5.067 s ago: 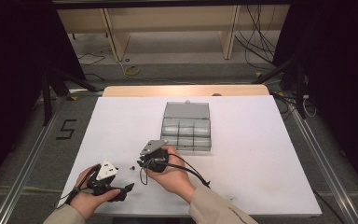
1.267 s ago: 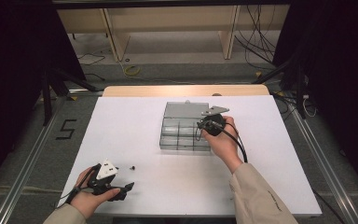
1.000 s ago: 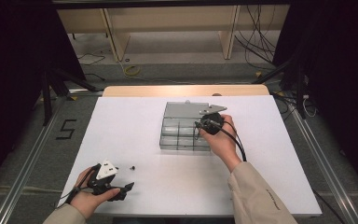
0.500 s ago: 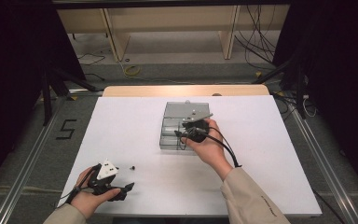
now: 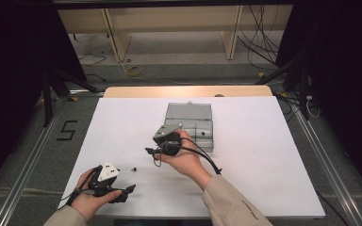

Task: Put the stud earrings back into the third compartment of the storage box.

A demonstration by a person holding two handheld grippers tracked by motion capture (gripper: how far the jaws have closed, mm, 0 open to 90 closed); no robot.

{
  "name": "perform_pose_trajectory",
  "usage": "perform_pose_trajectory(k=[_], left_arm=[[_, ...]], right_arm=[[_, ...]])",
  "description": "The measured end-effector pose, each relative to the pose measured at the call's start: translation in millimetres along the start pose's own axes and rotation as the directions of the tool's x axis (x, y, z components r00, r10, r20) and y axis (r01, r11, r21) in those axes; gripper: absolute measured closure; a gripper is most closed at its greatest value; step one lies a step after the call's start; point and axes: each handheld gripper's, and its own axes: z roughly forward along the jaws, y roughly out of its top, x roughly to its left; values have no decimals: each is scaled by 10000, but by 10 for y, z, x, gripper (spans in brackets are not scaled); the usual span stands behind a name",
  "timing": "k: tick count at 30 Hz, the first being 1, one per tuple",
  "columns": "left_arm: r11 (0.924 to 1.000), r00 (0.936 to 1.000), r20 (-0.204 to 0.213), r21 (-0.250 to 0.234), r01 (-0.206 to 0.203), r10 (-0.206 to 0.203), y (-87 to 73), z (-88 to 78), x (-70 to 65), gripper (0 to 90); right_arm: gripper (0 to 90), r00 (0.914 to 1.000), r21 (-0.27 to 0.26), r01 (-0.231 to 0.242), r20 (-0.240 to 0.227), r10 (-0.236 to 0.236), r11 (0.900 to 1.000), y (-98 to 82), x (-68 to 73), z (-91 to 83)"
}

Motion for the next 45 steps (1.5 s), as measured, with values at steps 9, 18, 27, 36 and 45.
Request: perform_pose_trajectory(k=[9,18,27,36,45], left_arm=[[9999,10000,13,49,-91,91,0,-3,3,181],[10000,10000,16,21,-69,69,1,0,0,180],[10000,10000,-4,-27,-58,58,2,-2,2,179],[10000,10000,16,-2,-59,59,3,-3,1,179],[10000,10000,18,11,-95,95,3,-6,1,179]], right_arm=[[509,9982,391,183,-575,-161,9991,-11,233,300],[540,9918,941,363,-1257,-243,9949,-82,378,549],[587,9881,1282,752,-1431,-566,9889,-108,467,683],[728,9868,1454,1173,-1280,-989,9824,-130,538,717],[801,9876,1524,894,-1417,-678,9843,-126,527,722]])
